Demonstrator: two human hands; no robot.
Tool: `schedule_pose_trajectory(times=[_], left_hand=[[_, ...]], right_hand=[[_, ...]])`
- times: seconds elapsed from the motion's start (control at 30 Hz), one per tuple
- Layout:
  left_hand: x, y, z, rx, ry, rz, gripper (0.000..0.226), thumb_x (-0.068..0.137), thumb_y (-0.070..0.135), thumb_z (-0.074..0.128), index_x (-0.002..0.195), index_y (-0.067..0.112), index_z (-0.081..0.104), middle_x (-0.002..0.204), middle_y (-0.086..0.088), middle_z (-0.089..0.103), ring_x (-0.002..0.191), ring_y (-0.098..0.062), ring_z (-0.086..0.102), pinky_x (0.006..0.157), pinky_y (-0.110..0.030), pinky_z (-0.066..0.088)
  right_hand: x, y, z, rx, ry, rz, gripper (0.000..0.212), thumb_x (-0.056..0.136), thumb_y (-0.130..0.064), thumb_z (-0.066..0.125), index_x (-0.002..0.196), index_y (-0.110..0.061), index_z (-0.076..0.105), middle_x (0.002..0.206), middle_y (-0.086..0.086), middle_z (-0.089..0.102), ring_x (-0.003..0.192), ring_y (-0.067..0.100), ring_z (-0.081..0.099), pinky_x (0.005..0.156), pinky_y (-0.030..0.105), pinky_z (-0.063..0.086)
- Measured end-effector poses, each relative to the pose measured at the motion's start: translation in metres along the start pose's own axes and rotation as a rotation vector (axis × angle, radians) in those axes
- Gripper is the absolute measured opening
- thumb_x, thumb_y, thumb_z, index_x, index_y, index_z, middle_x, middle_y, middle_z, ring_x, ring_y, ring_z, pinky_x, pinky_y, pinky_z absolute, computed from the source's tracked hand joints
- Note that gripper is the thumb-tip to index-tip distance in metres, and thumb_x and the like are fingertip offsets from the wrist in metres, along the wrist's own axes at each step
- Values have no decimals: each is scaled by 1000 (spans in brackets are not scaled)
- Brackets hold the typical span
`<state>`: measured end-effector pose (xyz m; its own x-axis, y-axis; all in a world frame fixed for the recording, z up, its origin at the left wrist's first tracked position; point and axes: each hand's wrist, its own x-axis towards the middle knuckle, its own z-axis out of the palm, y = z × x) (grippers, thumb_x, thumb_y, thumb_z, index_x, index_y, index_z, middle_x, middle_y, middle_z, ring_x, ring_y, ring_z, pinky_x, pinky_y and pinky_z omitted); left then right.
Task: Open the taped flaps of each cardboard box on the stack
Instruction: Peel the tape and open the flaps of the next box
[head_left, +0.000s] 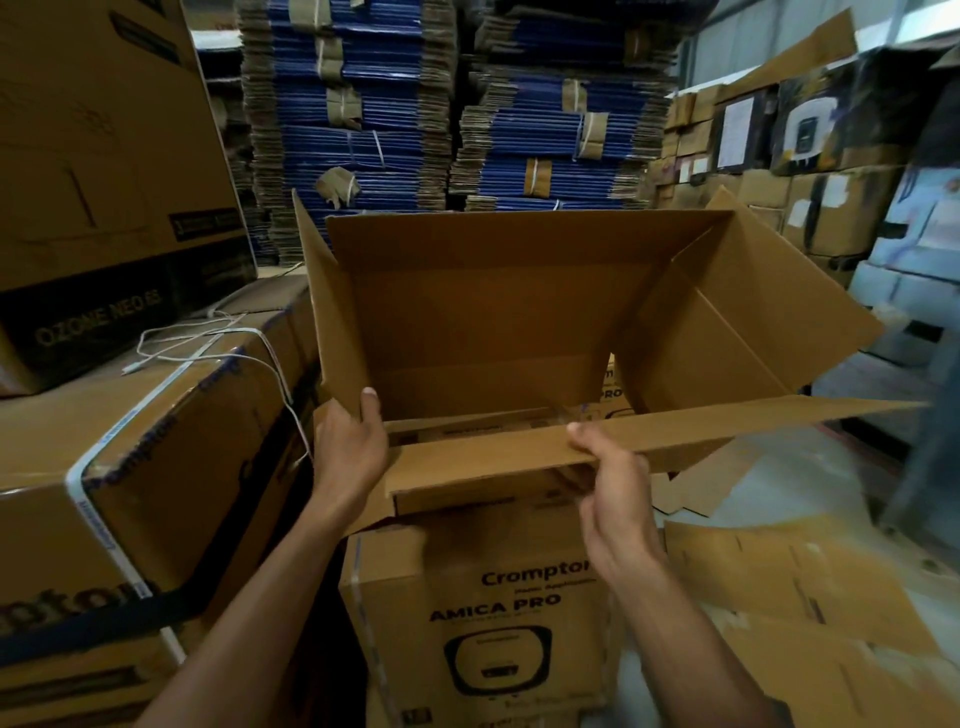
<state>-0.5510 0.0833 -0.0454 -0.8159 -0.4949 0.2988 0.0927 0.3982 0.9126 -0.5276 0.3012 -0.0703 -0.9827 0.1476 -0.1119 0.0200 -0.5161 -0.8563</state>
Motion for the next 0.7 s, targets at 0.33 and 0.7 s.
schedule_pose_trajectory(times=[0.33,0.7], left_hand=[[-15,29,-22,79,-336,187,20,109,31,42,97,21,55,110,-18,63,103,-36,62,92,-55,51],[-29,29,-7,140,-1080,126,82,82,80,56,152,53,25,132,38,43,118,3,53,97,-30,49]], right_hand=[[48,-70,40,-177,-131,-83,14,75,-13,55,71,-21,44,98,12,52,100,30,58,96,54,53],[94,-120,100,-634,-241,33,28,103,-22,36,112,-4,56,108,18,65,105,44,60,90,68,51]])
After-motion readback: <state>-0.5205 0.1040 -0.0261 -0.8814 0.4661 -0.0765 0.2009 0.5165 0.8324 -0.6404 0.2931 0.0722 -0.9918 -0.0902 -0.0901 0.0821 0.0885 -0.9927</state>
